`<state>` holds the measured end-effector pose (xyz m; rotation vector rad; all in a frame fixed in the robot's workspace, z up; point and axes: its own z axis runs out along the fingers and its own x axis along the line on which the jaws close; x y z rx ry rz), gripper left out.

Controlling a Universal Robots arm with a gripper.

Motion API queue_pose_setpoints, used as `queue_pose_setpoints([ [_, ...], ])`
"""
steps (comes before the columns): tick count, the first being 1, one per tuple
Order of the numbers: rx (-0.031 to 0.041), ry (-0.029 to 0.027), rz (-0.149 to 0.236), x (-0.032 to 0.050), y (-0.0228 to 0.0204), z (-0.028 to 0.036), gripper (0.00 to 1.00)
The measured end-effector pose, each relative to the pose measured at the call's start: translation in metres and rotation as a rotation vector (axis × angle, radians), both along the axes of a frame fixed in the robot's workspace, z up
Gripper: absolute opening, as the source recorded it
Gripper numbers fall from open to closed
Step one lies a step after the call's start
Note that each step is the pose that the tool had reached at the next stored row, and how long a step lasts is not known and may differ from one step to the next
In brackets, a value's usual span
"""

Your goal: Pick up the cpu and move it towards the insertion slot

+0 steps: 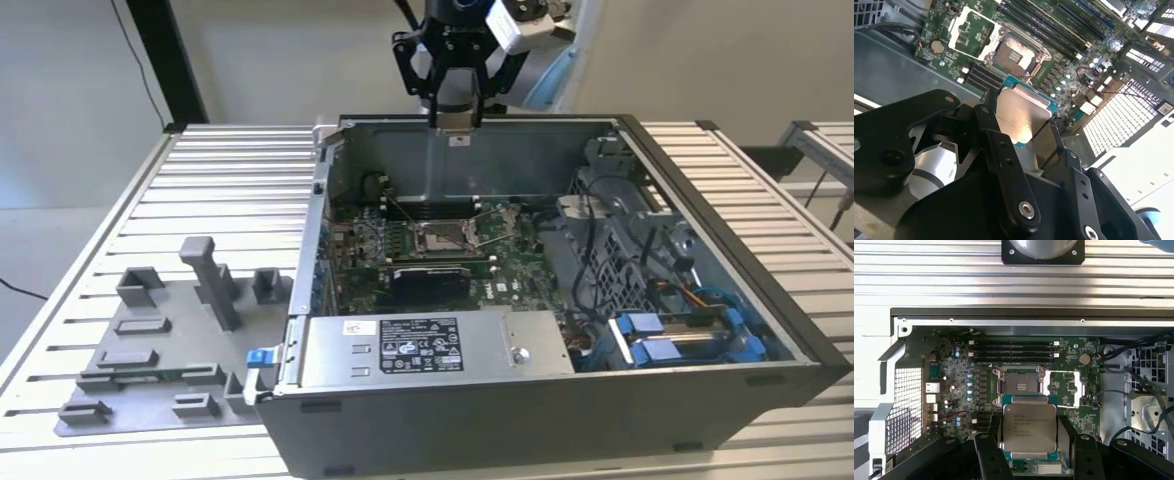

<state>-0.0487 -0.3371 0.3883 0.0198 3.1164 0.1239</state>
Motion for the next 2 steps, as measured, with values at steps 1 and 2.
queue_pose_setpoints([
  [1, 0.0, 0.0, 0.0, 0.0, 0.0, 0.0, 0.0],
  [2, 0.0001, -0.0001, 0.0, 0.0, 0.0, 0.0, 0.0],
])
